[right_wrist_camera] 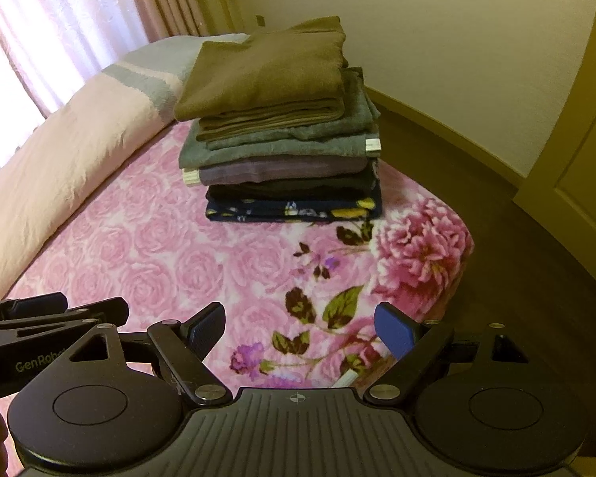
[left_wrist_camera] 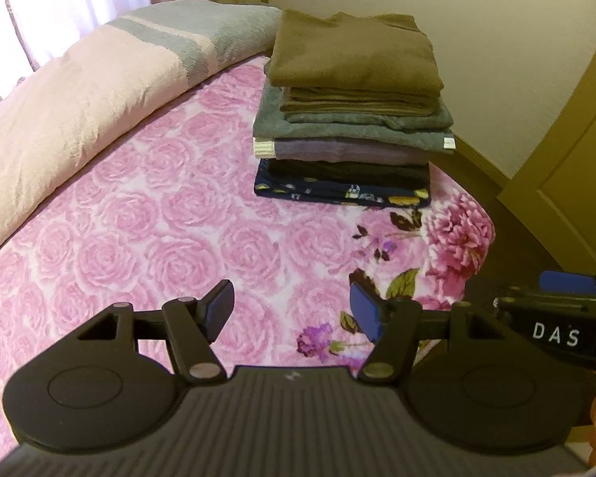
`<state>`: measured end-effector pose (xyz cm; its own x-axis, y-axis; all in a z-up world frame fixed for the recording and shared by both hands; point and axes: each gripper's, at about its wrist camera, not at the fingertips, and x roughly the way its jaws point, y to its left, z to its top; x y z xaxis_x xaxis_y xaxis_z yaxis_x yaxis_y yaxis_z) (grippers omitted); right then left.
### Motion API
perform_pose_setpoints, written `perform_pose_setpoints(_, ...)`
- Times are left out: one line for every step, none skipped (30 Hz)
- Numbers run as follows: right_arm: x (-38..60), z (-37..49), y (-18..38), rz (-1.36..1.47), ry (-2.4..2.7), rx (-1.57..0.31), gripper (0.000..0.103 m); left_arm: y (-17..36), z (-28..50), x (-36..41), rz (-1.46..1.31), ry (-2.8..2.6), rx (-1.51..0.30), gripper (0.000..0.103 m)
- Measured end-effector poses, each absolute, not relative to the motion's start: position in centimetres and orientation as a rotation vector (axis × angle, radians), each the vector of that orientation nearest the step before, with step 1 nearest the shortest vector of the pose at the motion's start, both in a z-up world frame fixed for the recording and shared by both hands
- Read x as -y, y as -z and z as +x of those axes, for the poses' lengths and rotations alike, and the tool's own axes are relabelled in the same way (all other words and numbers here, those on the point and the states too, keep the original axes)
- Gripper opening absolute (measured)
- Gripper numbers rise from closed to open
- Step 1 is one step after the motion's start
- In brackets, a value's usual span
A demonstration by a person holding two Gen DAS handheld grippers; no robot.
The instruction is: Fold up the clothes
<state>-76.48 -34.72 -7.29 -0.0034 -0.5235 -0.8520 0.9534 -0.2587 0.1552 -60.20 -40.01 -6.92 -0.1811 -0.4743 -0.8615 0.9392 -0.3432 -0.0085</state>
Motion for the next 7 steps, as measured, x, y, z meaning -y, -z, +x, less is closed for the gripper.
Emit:
perform_pose_setpoints(35.0, -76.6, 7.3, 1.025, 1.566, -0.583, 0.085, 6.8, -60.3, 40.2, 0.976, 1.726, -0.693, 0.061)
perform_pose_setpoints(35.2, -76.8, 7.2, 1.023, 1.565, -0.581, 0.085, 6.8, -60.5, 40.3, 0.968, 1.727, -0.691, 0.061)
perform_pose_setpoints(35.4, -77.0, 7.2, 1.020, 1.565, -0.580, 0.085, 6.7, -60.6, 40.5, 0.959, 1.728, -0.688, 0.061)
perform_pose_setpoints(35.7, -77.2, 7.2, 1.017, 1.565, -0.579, 0.085, 6.6, -60.8, 40.7, 0.950, 1.728, -0.681, 0.061)
perform_pose_setpoints(35.9, -77.3, 7.1, 1.012, 1.566, -0.578, 0.085, 6.5, -60.9, 40.8, 0.943, 1.727, -0.672, 0.061)
perform_pose_setpoints(36.1, -77.5, 7.0, 1.007, 1.567, -0.577, 0.085, 6.4, -61.2, 41.0, 0.935, 1.731, -0.661, 0.061)
perform_pose_setpoints(36.3, -77.7, 6.9, 1.001, 1.569, -0.576, 0.085, 6.3, -61.4, 41.1, 0.928, 1.735, -0.654, 0.061)
